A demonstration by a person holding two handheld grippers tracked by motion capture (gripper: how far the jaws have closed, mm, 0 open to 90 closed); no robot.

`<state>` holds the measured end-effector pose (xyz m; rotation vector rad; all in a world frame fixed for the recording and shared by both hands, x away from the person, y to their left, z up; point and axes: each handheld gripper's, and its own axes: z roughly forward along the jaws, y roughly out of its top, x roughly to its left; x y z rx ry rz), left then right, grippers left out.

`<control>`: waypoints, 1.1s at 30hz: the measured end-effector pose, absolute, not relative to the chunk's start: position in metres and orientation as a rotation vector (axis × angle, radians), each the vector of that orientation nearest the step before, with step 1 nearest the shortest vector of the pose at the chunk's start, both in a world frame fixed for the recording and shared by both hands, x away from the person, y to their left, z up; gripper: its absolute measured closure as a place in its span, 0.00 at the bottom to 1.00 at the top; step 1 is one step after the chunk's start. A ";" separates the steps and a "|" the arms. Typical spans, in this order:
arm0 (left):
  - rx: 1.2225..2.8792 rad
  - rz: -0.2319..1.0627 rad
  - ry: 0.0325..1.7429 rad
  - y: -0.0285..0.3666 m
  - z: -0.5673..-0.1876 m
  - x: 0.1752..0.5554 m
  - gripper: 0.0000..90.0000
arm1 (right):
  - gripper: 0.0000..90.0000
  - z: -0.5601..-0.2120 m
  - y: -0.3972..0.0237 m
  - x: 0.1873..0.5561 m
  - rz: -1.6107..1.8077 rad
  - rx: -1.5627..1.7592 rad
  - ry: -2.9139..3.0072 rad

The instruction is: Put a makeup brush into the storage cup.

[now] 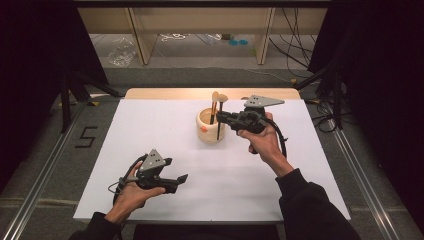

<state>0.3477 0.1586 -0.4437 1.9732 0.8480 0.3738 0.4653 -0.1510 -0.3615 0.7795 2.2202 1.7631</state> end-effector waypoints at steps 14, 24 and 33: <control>1.983 0.358 0.840 0.158 -0.445 0.344 0.23 | 0.93 -0.358 -0.155 0.493 1.744 0.825 2.185; 1.994 0.350 0.832 0.157 -0.447 0.343 0.23 | 0.93 -0.358 -0.153 0.508 1.726 0.843 2.158; 1.990 0.356 0.833 0.156 -0.448 0.343 0.22 | 0.93 -0.354 -0.150 0.523 1.729 0.836 2.128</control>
